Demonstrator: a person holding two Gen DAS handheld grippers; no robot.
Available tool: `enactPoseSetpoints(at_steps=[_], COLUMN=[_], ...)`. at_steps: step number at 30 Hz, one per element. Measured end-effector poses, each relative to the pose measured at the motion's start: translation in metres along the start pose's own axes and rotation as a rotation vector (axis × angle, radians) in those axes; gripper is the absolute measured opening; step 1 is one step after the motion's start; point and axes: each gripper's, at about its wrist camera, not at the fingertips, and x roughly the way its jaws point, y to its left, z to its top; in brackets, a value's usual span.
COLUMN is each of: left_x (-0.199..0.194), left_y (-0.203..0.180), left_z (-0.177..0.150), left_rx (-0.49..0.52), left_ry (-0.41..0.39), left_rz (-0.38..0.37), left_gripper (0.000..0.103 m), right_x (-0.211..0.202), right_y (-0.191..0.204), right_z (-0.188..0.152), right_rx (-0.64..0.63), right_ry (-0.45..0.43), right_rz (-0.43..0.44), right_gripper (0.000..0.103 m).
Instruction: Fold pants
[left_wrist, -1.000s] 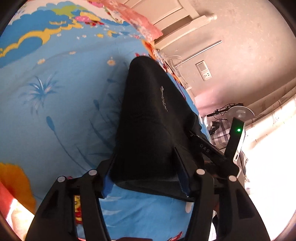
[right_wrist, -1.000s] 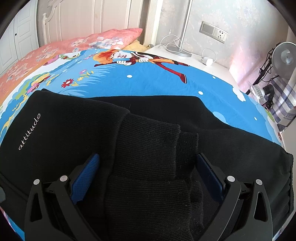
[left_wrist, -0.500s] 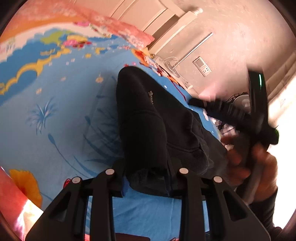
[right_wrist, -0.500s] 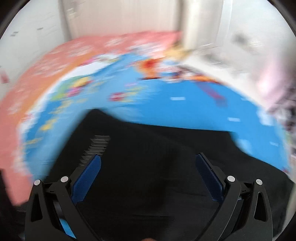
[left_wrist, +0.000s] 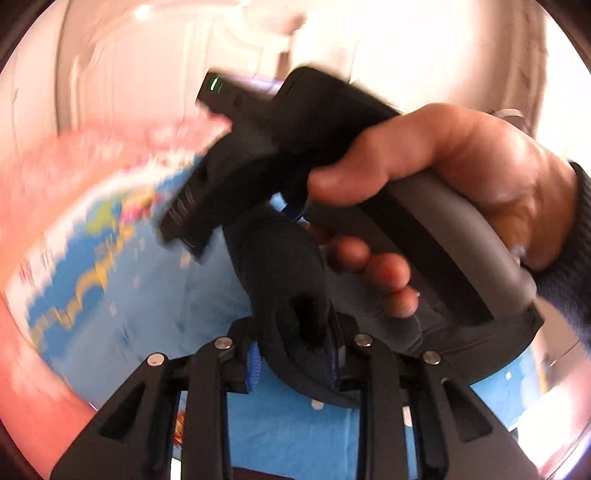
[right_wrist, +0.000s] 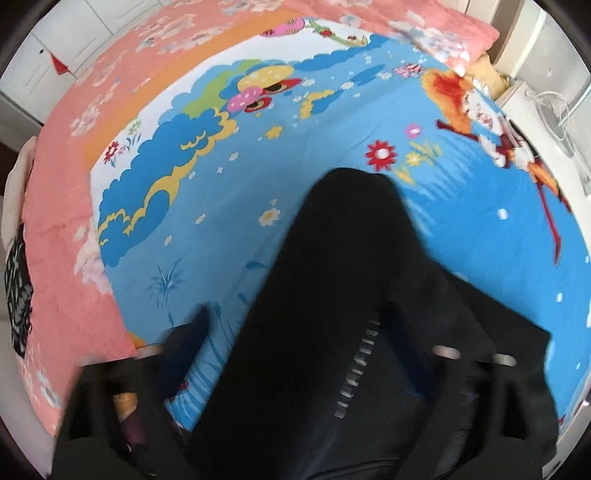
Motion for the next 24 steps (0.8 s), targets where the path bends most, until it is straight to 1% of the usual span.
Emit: enactPoseSetpoints(at_steps=[1,2,5,6,8,9,11,13,14,15,17,18,20,21,23,24], left_x=[-0.004,-0.007,-0.022,-0.028,-0.034,-0.038,-0.039,-0.037,-0.034,-0.032,-0.019,-0.011,0.015,0.023,0.044,0.047], left_y=[-0.011,-0.021,-0.067,-0.085,-0.117,-0.142,-0.183,-0.224,-0.245,-0.268,-0.312,-0.33,-0.372,-0.38,-0.401,-0.407], left_z=[0.007,0.014,0.037,0.044,0.054,0.058,0.06,0.055,0.049,0.04,0.014,0.002,-0.032,-0.042,-0.079,-0.099], left_rx=[0.045,0.084,0.235,0.288,0.372,0.435,0.523,0.604,0.641,0.677,0.756,0.783,0.84,0.851,0.927,0.993], left_ry=[-0.012,-0.025,-0.088,-0.112,-0.146,-0.169,-0.194,-0.21,-0.213,-0.212,-0.222,-0.223,-0.207,-0.206,-0.212,-0.242], left_rz=[0.005,0.004,-0.011,-0.021,-0.038,-0.051,-0.072,-0.093,-0.104,-0.111,-0.11,-0.113,-0.109,-0.109,-0.104,-0.083], left_gripper=[0.026,0.026,0.026,0.026,0.026,0.026,0.026,0.026,0.026,0.026,0.026,0.026,0.028,0.031,0.05,0.056], right_x=[-0.011,-0.03,-0.078,-0.103,-0.132,-0.153,-0.174,-0.189,-0.191,-0.189,-0.177,-0.163,-0.137,-0.124,-0.088,-0.078], right_y=[-0.009,-0.024,-0.064,-0.088,-0.116,-0.141,-0.172,-0.215,-0.229,-0.25,-0.286,-0.308,-0.336,-0.344,-0.367,-0.372], right_z=[-0.004,-0.012,-0.032,-0.047,-0.069,-0.092,-0.122,-0.171,-0.189,-0.215,-0.258,-0.287,-0.32,-0.33,-0.351,-0.356], right_rx=[0.008,0.026,0.074,0.111,0.16,0.206,0.266,0.355,0.384,0.426,0.501,0.544,0.59,0.605,0.661,0.671], right_ry=[-0.015,-0.047,-0.141,-0.197,-0.268,-0.326,-0.392,-0.475,-0.497,-0.521,-0.545,-0.546,-0.52,-0.503,-0.439,-0.417], right_rz=[0.025,0.07,0.138,0.17,0.196,0.213,0.233,0.266,0.277,0.292,0.324,0.341,0.337,0.333,0.339,0.338], right_gripper=[0.057,0.05,0.042,0.041,0.04,0.039,0.038,0.037,0.035,0.034,0.033,0.032,0.032,0.031,0.031,0.031])
